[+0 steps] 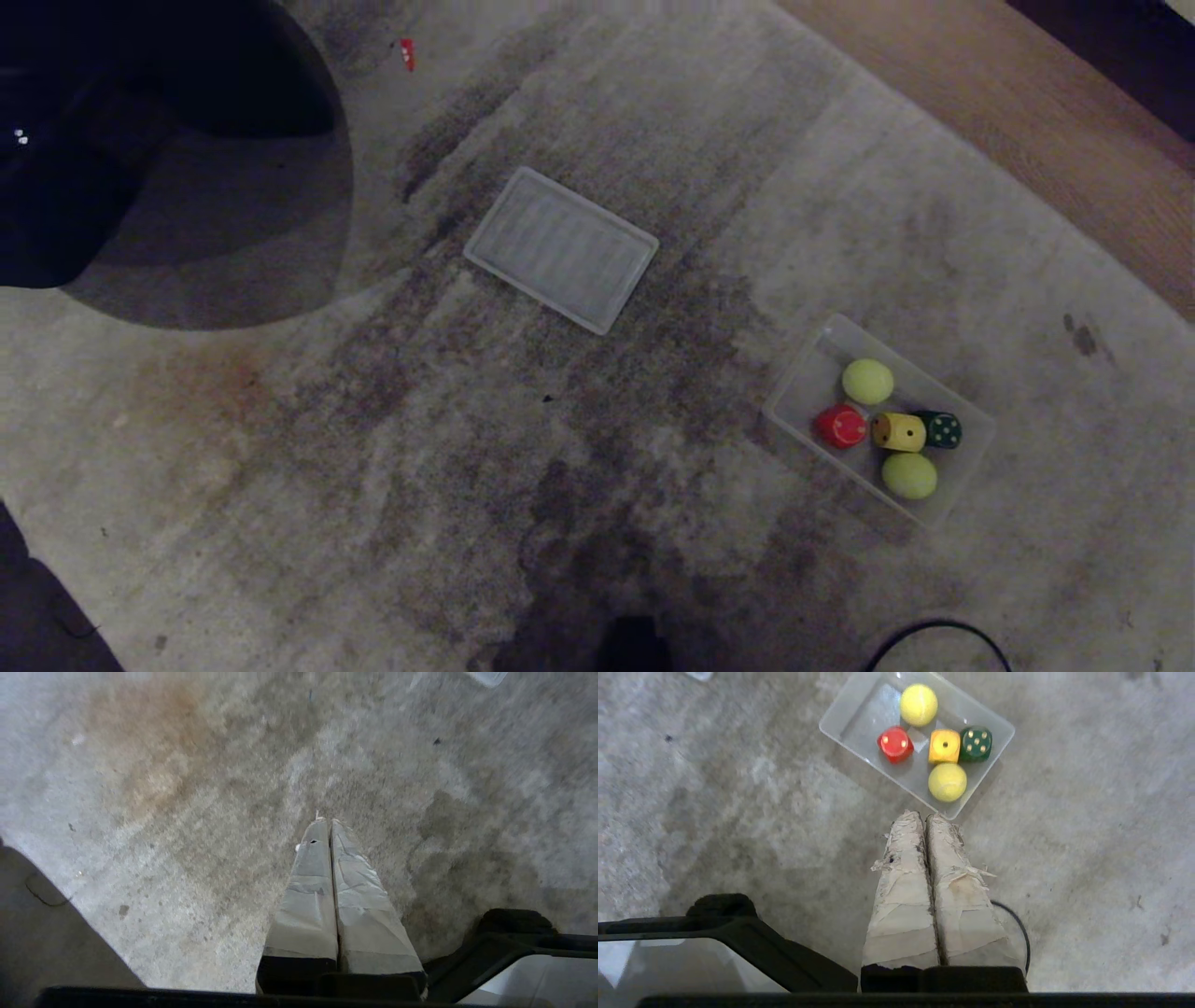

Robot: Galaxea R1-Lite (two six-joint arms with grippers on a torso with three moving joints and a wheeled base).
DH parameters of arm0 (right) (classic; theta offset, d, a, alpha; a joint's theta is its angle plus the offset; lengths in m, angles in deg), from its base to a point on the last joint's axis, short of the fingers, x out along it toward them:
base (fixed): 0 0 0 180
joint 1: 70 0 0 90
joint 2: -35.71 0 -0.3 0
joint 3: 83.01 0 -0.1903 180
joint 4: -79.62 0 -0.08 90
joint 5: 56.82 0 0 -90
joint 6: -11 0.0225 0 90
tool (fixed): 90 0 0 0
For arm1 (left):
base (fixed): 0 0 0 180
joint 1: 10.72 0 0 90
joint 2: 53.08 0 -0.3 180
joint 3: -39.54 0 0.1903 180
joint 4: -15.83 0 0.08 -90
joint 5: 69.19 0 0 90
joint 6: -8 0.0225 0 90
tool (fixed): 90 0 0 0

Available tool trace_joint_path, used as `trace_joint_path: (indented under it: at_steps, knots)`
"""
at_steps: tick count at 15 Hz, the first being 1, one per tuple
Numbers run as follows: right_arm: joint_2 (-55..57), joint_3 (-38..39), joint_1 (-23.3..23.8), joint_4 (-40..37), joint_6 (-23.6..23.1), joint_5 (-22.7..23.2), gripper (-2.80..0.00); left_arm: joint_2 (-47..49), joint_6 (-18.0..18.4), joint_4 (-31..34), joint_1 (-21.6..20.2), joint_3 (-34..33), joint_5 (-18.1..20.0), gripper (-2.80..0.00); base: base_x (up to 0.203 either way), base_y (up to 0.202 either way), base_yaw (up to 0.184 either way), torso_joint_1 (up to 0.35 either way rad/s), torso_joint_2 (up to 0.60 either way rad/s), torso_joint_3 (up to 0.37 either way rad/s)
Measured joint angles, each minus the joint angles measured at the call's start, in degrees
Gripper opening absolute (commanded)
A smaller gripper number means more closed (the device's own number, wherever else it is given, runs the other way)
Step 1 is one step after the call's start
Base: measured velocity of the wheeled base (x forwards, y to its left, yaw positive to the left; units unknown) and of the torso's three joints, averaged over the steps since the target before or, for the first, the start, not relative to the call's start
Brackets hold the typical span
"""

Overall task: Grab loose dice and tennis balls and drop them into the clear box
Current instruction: Pick up toys out of the box

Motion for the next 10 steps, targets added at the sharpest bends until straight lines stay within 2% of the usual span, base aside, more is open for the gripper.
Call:
trace_joint_path:
  at_steps: [10]
  knots:
    - [0.0, 0.0, 0.0, 0.2, -0.2, 0.1, -2.80, 0.0, 0.0, 0.0, 0.0, 0.0, 0.0, -2.80, 0.000, 0.000, 0.000, 0.003, 0.00, 0.201]
